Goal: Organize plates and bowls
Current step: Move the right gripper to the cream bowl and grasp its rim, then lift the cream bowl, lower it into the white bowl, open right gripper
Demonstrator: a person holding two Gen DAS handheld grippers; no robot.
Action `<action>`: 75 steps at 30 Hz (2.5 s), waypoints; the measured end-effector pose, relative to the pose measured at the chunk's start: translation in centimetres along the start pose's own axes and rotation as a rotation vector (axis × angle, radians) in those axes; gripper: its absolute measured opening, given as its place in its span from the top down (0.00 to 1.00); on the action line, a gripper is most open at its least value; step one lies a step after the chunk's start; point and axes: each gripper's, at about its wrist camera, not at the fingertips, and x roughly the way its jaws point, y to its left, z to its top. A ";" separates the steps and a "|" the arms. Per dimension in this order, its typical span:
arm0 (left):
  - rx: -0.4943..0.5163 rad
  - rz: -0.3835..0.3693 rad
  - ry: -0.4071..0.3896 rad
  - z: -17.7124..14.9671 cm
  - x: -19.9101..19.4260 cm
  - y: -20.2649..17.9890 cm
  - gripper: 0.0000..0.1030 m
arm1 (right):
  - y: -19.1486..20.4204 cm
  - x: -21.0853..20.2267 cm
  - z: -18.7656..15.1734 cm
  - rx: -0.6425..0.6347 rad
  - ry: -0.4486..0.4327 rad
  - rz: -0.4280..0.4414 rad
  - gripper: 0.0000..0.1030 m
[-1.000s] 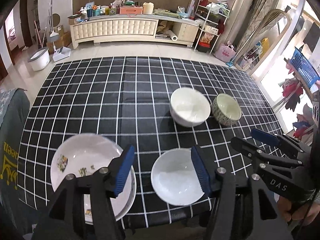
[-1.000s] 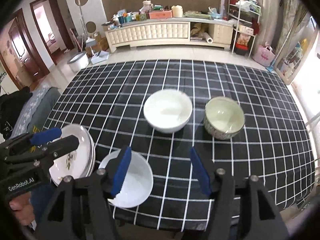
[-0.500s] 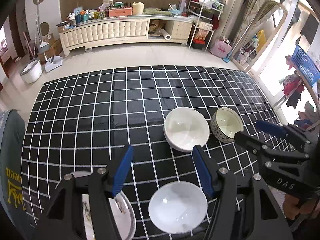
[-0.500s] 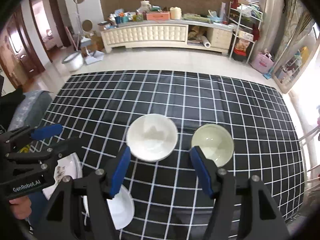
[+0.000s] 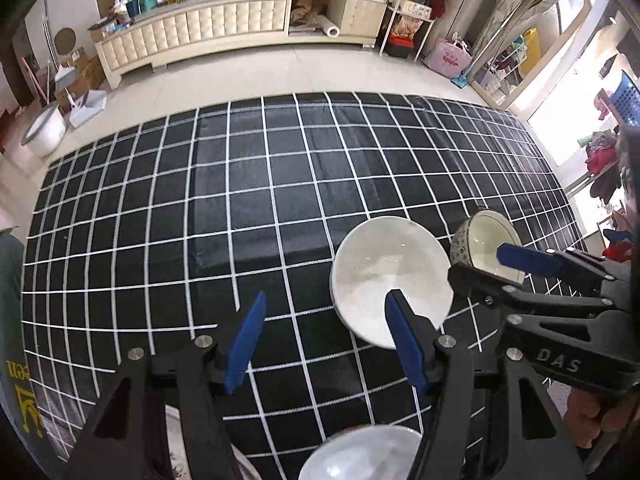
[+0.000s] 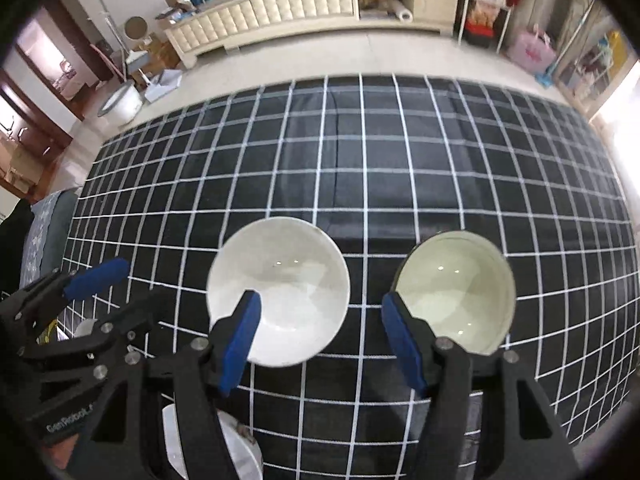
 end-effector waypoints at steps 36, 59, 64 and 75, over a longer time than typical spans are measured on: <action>0.009 -0.024 0.157 -0.8 6.5 -1.9 0.91 | -1.5 3.8 -1.3 0.030 0.106 -0.013 0.89; 0.008 -0.011 0.047 -6.7 -3.9 -1.9 0.91 | 2.1 -4.8 -7.1 -0.006 0.026 0.035 0.90; -0.005 -0.008 0.057 -8.9 -4.4 -2.1 0.91 | 3.0 -5.0 -8.8 -0.018 0.039 0.041 0.90; -0.025 0.007 0.107 -13.1 -3.8 -1.2 0.91 | 4.2 -3.0 -11.9 -0.033 0.105 0.052 0.90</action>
